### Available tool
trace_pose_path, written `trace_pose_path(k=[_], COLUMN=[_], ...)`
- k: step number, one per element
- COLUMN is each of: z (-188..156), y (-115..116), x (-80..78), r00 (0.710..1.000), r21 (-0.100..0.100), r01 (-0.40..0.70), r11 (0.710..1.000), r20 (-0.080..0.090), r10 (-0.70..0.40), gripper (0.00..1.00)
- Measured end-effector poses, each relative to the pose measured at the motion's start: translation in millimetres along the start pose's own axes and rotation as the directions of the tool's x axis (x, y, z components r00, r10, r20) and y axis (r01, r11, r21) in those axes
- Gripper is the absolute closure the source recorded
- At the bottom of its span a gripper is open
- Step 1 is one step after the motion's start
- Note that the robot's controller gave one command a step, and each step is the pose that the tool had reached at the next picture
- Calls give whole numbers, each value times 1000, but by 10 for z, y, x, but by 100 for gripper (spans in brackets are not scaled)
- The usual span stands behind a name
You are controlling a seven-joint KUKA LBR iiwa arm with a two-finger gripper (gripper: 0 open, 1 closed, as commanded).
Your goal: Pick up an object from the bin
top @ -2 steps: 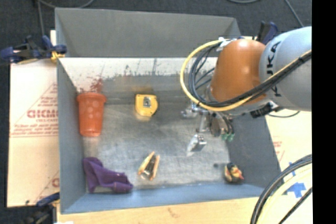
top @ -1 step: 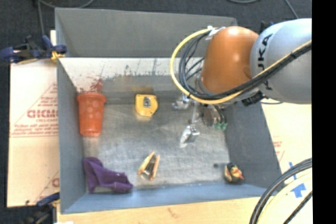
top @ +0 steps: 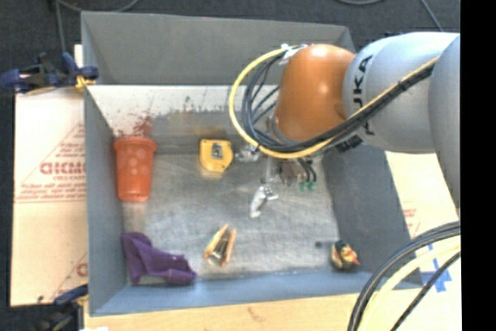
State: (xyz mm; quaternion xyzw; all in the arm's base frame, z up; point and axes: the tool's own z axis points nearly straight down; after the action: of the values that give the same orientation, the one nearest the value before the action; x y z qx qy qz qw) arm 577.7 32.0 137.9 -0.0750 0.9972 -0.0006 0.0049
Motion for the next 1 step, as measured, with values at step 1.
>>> trace_pose_path(k=[1], z=[247], y=[164], x=[242], r00=[975], r21=[-3], r01=[223], r11=[975], r20=[-7], r10=[-223], gripper=[0])
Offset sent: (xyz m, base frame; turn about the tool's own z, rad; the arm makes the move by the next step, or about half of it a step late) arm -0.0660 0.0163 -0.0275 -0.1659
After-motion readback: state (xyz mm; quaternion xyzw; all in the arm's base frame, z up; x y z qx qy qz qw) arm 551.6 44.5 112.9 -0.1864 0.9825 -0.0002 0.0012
